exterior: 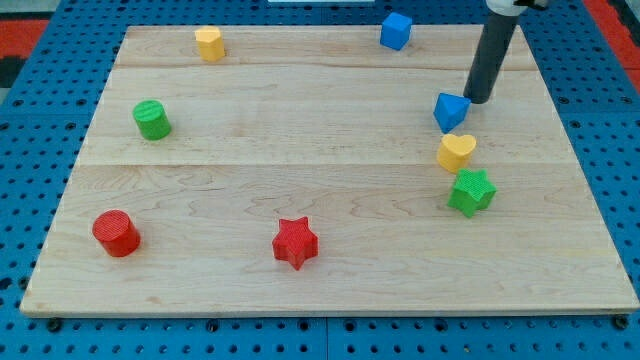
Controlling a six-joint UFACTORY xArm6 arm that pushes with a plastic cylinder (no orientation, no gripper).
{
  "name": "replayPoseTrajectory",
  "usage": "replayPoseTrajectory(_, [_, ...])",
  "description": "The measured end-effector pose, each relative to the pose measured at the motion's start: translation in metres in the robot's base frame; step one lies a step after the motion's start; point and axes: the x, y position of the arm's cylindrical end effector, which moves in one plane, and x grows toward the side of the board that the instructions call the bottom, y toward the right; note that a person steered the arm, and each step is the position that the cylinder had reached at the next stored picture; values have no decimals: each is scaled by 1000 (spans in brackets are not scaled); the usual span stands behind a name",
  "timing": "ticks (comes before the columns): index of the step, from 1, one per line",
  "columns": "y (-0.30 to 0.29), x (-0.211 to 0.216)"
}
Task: Adjust the blue triangle above the yellow heart
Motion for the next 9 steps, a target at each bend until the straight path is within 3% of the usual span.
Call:
replayPoseTrajectory(1, [-28,29])
replayPoseTrajectory(2, [-6,29])
replayPoseTrajectory(3, [-3,-26])
replayPoseTrajectory(4, [-72,-18])
replayPoseTrajectory(5, [-84,24])
replayPoseTrajectory(6, [-84,45])
replayPoseTrajectory(9, [-60,47])
